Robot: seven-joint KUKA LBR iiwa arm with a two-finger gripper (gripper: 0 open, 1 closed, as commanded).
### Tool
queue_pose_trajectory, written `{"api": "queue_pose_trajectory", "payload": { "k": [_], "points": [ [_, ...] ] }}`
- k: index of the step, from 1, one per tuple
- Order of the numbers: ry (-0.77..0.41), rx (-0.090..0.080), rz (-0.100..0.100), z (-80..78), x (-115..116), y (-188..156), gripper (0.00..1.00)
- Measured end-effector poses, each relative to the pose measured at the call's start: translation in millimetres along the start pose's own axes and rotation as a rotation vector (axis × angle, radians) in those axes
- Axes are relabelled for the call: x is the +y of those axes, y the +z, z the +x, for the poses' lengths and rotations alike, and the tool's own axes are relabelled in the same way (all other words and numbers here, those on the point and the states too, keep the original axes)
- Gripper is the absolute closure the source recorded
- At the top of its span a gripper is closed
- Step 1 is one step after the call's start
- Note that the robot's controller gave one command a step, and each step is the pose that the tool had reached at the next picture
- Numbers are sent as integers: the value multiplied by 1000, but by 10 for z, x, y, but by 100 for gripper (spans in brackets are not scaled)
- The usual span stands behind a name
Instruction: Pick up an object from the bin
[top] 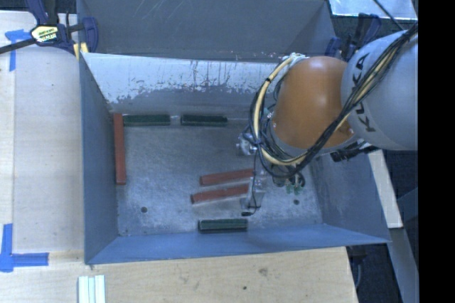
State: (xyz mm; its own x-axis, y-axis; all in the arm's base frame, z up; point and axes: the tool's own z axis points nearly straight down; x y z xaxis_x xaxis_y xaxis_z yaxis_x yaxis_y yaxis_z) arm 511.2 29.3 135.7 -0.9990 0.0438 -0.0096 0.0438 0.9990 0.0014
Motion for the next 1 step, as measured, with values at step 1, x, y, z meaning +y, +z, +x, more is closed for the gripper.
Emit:
{"api": "queue_pose_trajectory", "payload": {
  "k": [1],
  "points": [
    [-48,3,-1,3,260,643,100]
  ]
}}
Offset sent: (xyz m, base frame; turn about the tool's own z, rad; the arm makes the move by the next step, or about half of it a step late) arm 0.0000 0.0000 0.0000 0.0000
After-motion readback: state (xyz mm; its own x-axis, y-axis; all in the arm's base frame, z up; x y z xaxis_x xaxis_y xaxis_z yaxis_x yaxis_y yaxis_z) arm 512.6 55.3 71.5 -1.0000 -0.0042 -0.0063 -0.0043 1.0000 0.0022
